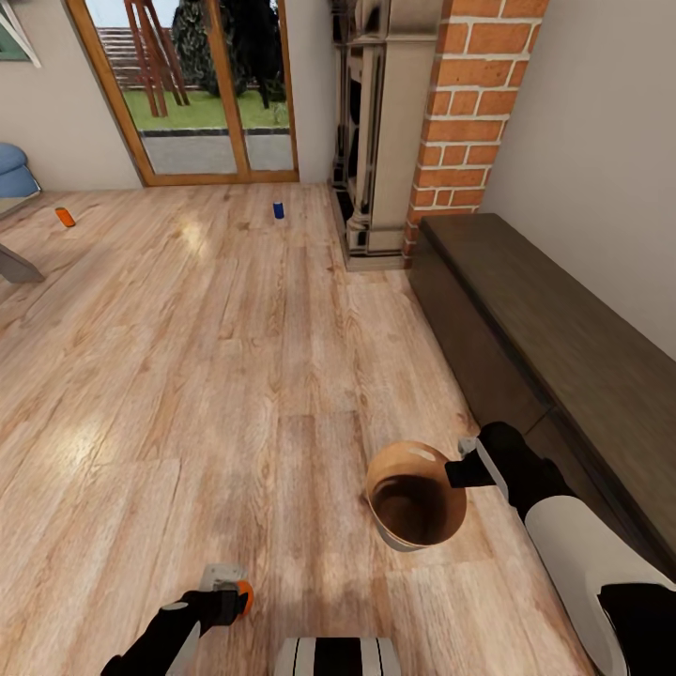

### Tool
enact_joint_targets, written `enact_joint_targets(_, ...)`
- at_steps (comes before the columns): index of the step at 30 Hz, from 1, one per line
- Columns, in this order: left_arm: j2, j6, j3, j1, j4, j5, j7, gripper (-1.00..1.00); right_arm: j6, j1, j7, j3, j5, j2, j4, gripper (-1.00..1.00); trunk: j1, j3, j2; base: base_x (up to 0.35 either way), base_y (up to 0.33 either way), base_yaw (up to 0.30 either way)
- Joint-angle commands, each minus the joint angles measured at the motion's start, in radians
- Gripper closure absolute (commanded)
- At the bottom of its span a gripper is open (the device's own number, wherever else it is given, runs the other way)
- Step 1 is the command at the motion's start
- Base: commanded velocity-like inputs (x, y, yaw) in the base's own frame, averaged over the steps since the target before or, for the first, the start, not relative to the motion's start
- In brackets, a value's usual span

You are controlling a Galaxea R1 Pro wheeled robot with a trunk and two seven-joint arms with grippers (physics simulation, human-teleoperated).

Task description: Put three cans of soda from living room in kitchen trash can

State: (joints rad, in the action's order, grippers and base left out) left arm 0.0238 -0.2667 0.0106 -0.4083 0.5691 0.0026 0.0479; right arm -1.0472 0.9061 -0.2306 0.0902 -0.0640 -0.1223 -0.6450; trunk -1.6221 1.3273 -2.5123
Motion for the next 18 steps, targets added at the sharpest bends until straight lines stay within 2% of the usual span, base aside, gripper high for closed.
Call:
enact_joint_targets(1,0.000,0.000,-0.001,-0.001,0.000,0.000,0.000,-1.00,0.000,-0.002,0.004,-0.004,-0.065,0.044,0.008,1.00,-0.001,0.000,0.000,0.000,0.000,0.000)
enact_joint_targets(2,0.000,0.001,-0.001,0.000,0.003,-0.001,0.001,-1.00,0.000,-0.001,0.004,-0.002,-0.065,0.043,0.008,1.00,-0.001,0.000,0.000,0.000,0.000,0.000)
enact_joint_targets(3,0.000,0.001,-0.001,0.000,0.005,-0.001,0.001,1.00,0.000,-0.001,0.004,-0.002,-0.065,0.043,0.008,1.00,-0.001,0.000,0.000,0.000,0.000,0.000)
enact_joint_targets(16,0.001,-0.001,0.001,0.000,0.026,0.003,0.005,1.00,0.000,-0.003,0.004,0.005,-0.065,0.045,0.008,1.00,-0.001,0.000,0.000,0.000,0.000,0.000)
enact_joint_targets(18,0.001,-0.002,0.001,0.000,0.026,0.003,0.006,1.00,0.000,-0.003,0.004,0.006,-0.065,0.045,0.008,1.00,0.000,-0.007,0.001,0.000,0.000,0.000)
